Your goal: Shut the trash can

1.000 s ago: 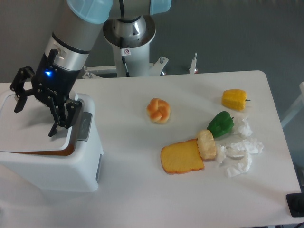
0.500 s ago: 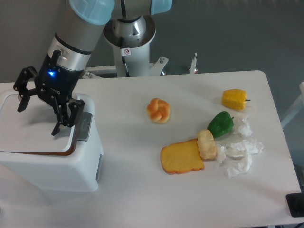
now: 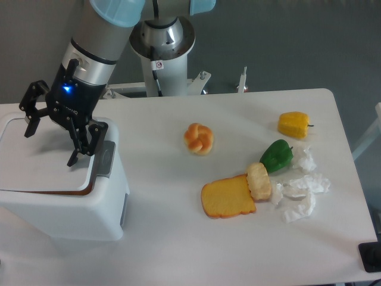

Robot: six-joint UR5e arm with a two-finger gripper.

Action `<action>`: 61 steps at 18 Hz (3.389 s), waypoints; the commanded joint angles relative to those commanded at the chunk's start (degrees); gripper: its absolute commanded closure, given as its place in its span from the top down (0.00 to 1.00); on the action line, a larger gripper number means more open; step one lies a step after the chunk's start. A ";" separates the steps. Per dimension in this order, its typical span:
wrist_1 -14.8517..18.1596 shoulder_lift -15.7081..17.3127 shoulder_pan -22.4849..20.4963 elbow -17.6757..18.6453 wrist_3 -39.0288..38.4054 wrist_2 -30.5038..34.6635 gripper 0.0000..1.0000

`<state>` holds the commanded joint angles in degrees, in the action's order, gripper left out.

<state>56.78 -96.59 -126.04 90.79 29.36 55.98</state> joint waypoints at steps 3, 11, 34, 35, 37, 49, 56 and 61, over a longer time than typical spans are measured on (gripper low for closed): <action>0.00 0.18 -0.09 0.26 0.00 0.09 1.00; 0.00 0.62 -0.53 0.88 0.09 0.27 1.00; 0.18 0.97 -0.62 2.02 0.97 1.06 1.00; 0.18 0.97 -0.62 2.02 0.97 1.06 1.00; 0.18 0.97 -0.62 2.02 1.05 1.06 1.00; 0.18 0.88 -0.53 2.20 0.97 1.14 1.00; 0.18 0.97 -0.53 2.72 0.97 1.14 1.00; 0.18 0.97 -0.53 2.81 0.88 1.14 1.00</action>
<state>56.95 -95.62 -126.56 93.60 30.23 57.13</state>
